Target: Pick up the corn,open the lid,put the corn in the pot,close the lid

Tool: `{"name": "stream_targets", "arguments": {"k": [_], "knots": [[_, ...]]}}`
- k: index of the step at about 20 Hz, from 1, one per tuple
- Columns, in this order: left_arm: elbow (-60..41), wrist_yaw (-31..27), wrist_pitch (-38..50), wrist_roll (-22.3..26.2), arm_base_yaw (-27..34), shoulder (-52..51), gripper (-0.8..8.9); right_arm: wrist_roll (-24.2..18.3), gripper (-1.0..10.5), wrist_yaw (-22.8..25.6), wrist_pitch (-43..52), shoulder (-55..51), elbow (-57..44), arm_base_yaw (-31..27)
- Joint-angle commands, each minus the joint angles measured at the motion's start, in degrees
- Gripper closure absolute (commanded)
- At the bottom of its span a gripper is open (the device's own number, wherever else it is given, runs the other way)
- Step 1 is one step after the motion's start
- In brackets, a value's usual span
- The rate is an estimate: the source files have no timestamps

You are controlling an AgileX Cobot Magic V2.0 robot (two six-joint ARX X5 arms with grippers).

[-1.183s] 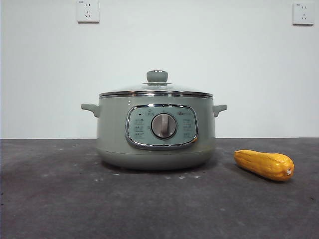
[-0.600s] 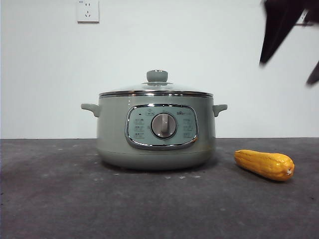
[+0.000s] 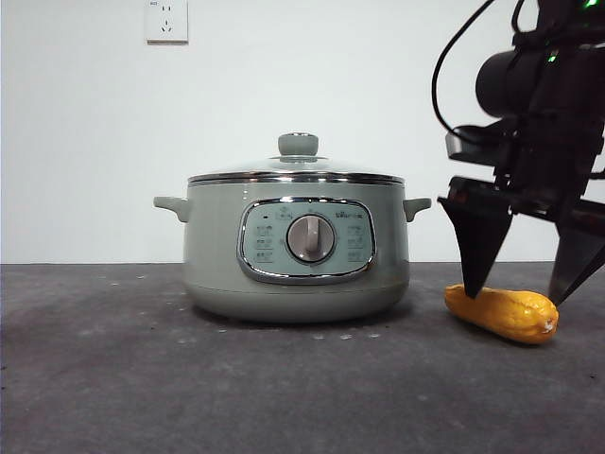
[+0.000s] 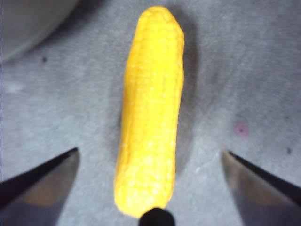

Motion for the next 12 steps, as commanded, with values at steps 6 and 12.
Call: {"name": "stream_targets", "arguments": {"k": [6,12], "knots": [[0.1,0.3,-0.2,0.2,-0.2,0.2,2.38,0.1,9.1,0.4,1.1,3.9,-0.1,0.3],[0.1,0.3,-0.7,0.2,-0.2,0.3,2.39,0.0,9.6,0.4,0.1,0.4,-0.1,0.3]]}}
